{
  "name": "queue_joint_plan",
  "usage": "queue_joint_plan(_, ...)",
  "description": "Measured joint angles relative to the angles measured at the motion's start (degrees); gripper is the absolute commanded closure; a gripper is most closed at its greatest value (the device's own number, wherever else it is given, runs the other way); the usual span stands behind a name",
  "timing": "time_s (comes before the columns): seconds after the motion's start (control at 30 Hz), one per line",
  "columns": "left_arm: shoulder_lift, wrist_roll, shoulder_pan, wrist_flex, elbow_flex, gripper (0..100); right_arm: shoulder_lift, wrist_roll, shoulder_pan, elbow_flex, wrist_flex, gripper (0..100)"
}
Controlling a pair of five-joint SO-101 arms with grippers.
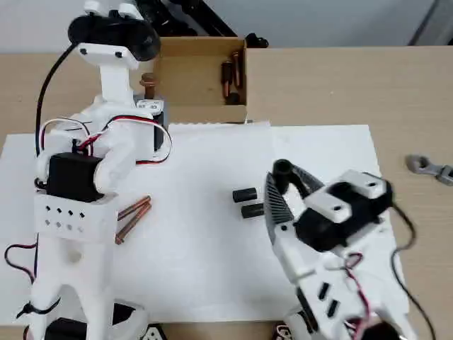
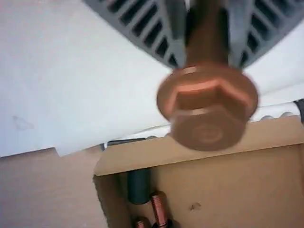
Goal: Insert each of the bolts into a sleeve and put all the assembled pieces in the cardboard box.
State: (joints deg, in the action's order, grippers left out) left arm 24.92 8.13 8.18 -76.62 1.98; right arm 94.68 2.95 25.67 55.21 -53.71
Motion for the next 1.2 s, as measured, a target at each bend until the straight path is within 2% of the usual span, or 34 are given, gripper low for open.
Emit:
queue_joint_plan(0.17,0.00,0.00,0.18,0.18,0.00,99,5.45,0.00,0.00,17.41,15.65,99.5)
queue_joint_plan(0.4,0.00,0.09,5.80,1.14,0.00,99,4.22,0.00,2.64,22.51,27.16,99.5)
queue_joint_plan(0.57,0.00,0.09,10.99,4.40,0.70,99,1.85,0.00,6.77,22.51,29.19,99.5)
queue_joint_plan(0.77,0.00,0.26,14.42,4.75,5.98,99,1.14,0.00,7.38,22.51,29.19,99.5)
queue_joint_plan(1.0,0.53,7.74,18.02,4.75,9.14,99,1.14,0.00,7.47,22.51,29.54,99.5)
queue_joint_plan(1.2,5.45,13.36,18.90,4.75,9.23,99,0.88,0.00,7.47,22.77,34.02,99.5)
